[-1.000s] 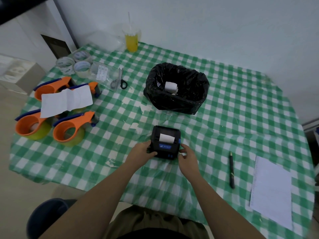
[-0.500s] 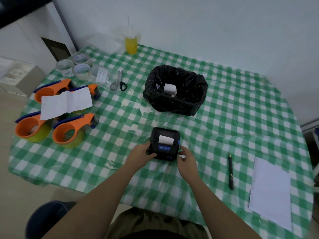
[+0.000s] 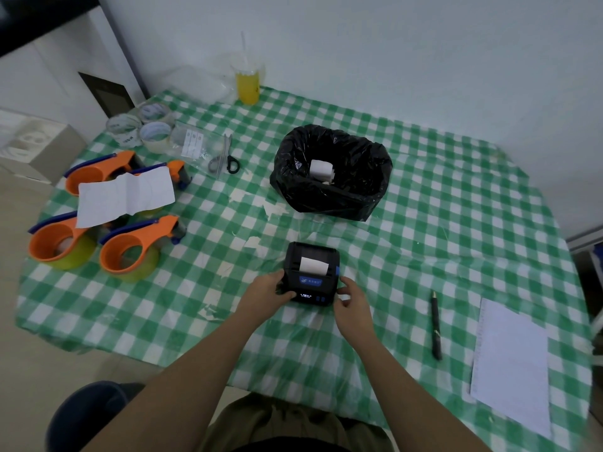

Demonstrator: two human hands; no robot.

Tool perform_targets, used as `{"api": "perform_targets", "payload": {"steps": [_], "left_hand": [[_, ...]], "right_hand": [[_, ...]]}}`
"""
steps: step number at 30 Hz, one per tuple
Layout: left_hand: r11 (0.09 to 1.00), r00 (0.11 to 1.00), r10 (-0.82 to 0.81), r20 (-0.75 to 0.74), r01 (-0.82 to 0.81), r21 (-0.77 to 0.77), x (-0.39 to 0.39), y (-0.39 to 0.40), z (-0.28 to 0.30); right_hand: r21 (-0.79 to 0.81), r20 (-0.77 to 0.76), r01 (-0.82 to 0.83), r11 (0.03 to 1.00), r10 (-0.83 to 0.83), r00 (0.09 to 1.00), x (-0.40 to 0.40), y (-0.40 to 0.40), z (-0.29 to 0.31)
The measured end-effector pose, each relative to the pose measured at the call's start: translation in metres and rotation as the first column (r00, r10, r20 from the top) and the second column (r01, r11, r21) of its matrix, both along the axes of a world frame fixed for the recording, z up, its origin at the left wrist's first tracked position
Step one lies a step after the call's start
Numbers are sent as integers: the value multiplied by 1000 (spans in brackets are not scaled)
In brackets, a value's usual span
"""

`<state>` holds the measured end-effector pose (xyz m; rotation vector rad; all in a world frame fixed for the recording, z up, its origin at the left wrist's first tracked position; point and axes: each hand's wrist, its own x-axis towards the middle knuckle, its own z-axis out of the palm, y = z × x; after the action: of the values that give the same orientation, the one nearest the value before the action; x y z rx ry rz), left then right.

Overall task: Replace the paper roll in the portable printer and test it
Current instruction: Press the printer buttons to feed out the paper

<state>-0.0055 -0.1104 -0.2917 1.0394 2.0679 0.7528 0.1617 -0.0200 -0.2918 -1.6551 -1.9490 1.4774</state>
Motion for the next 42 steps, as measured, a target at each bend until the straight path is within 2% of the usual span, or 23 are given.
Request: {"api": "perform_targets", "payload": {"steps": [9, 13, 21, 30, 42], "left_hand": [[1000, 1000, 2, 23, -2, -11, -1, 0, 2], [1000, 1000, -6, 3, 6, -23, 1, 1, 4], [996, 997, -44, -68, 38, -86, 4, 1, 7], [998, 994, 23, 107, -17, -53, 1, 1, 11], [991, 985, 132, 115, -126, -53, -4, 4, 18]], "right_hand": [[114, -22, -105, 988, 108, 994, 3, -7, 2], [168, 18, -178, 970, 178, 984, 4, -8, 2], [194, 58, -215, 957, 208, 976, 2, -7, 2], [189, 80, -236, 953, 224, 971, 4, -4, 2], [195, 126, -228, 954, 206, 970, 1, 2, 4]]}}
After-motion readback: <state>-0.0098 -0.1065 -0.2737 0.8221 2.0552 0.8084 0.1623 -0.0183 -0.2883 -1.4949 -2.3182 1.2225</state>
